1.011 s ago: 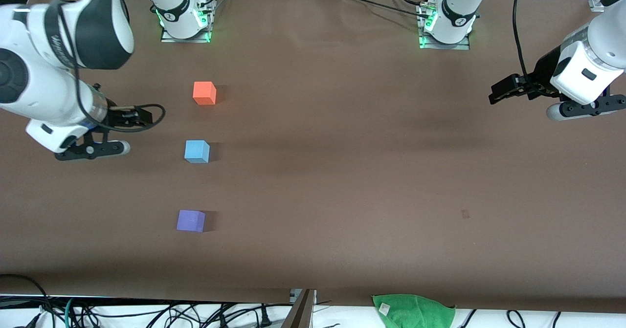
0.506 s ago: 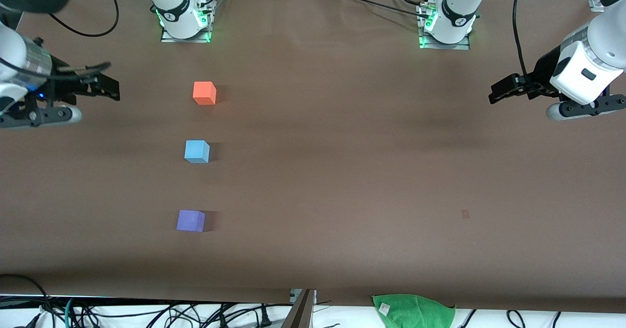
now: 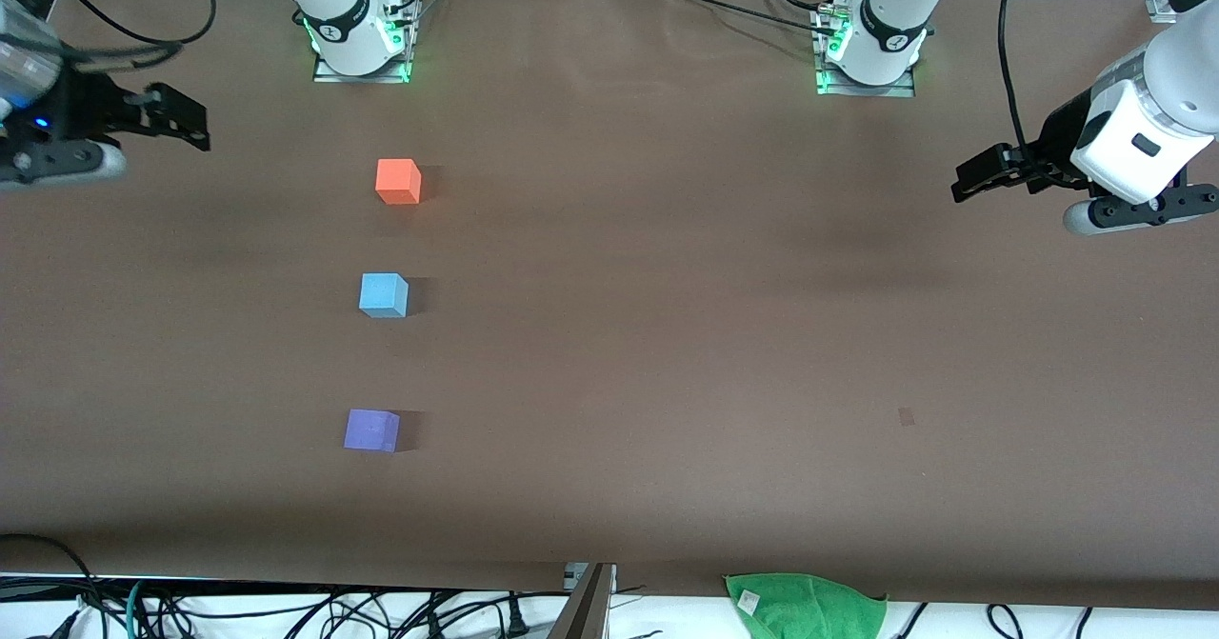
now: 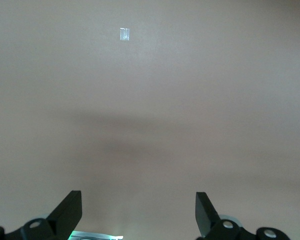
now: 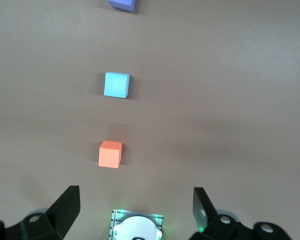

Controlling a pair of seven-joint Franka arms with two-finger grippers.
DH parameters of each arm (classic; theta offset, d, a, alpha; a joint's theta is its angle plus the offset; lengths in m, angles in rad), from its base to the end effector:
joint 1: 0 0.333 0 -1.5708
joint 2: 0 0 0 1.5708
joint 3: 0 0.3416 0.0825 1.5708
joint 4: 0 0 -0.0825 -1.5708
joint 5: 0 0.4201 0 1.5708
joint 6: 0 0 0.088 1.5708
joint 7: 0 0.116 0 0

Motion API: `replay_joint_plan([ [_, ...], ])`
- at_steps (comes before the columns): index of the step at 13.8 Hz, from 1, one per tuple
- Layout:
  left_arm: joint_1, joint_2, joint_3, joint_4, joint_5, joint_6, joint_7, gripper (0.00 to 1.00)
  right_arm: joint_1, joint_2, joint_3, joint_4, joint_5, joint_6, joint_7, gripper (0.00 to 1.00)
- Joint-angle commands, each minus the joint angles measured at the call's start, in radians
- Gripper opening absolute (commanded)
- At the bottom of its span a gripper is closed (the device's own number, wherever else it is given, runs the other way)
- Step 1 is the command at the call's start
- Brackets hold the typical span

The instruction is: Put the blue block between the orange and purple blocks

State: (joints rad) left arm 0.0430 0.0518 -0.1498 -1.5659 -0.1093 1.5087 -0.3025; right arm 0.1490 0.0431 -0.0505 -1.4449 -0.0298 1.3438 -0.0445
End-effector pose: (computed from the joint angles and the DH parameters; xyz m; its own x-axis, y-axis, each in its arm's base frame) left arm 0.5937 -0.0747 0.6089 0.9728 0.1862 -0.1376 0.1982 -0.9770 0.0792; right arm 0.5769 0.0538 0.6603 0.9803 0.1346 -0.1448 0.1396 -0.9899 0.0254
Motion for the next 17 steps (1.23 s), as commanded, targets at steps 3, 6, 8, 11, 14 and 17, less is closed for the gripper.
replay_joint_plan([
  [3,0.0,0.016,-0.002,0.032,0.0,-0.018,0.0,1.0,-0.037,-0.054,0.047,-0.075,-0.004,0.011,0.0,1.0],
  [6,-0.012,0.017,-0.008,0.032,0.071,-0.007,0.003,1.0,-0.052,-0.068,0.052,-0.091,-0.004,0.011,0.009,1.0],
  [8,-0.006,0.011,-0.005,0.032,0.082,0.013,0.011,1.0,-0.052,-0.062,0.052,-0.091,-0.004,0.011,0.009,1.0],
  [11,-0.005,0.006,-0.008,0.029,0.126,0.038,0.011,1.0,-0.048,-0.036,0.046,-0.068,-0.007,0.011,0.002,1.0],
  [14,-0.005,-0.003,-0.011,0.017,0.126,0.041,0.013,1.0,-0.046,-0.032,0.046,-0.063,-0.006,0.012,0.006,1.0],
  [17,-0.003,-0.004,-0.013,0.017,0.122,0.048,0.013,1.0,-0.045,-0.032,0.046,-0.063,-0.006,0.012,0.008,1.0],
])
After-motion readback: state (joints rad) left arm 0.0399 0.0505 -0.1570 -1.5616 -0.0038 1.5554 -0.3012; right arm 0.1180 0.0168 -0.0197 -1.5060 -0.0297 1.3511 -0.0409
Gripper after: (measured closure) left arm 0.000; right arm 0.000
